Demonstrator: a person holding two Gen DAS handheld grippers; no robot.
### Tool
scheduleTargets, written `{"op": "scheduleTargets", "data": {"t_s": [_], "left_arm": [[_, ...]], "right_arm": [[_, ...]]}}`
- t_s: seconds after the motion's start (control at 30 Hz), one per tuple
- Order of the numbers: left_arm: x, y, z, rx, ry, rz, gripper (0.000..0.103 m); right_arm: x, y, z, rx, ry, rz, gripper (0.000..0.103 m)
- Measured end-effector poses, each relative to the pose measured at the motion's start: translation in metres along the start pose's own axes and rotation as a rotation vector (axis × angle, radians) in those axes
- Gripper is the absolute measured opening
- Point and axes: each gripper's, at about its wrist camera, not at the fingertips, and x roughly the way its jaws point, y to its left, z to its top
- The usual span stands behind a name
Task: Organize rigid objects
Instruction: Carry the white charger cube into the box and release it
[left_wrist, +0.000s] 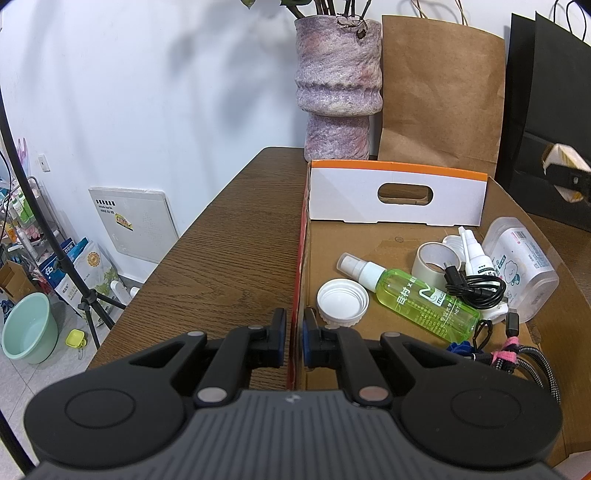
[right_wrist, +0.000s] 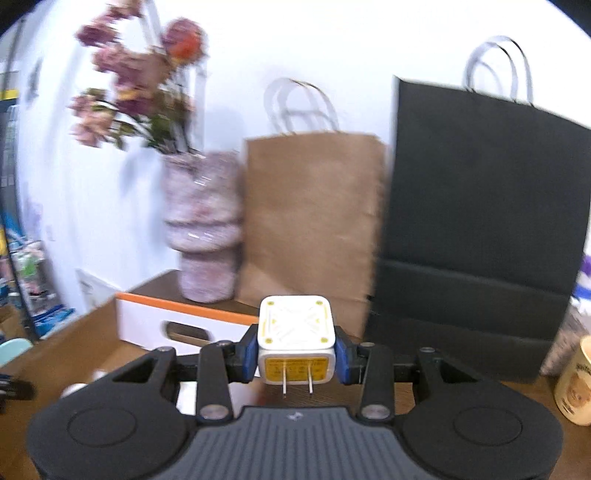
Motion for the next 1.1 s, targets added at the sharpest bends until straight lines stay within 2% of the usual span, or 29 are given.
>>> {"op": "scheduleTargets", "data": {"t_s": [0.2,0.5,0.77,1.1], "left_arm": [[0.000,0.000,0.000,0.001,-0.001,0.001,0.010],[0.000,0.000,0.001,0.003,-0.003,0.003,0.010],[-0.001,0.000,0.001,0.006,-0.006,0.004,0.010],[0.000,0.000,0.001,0.006,-0.006,0.004,0.010]], "right_arm": [[-0.020,0.037,0.006,-0.064,-0.023,0.113,0.039],[-0.022,0.084,0.002,-0.151,0.012,0.224,0.039],[-0.013,0.107,-0.003,-0.176,0.068,0.256,0.039],[-0.009,0.111,-0.004,-0.173,0.089,0.261,0.040]]}}
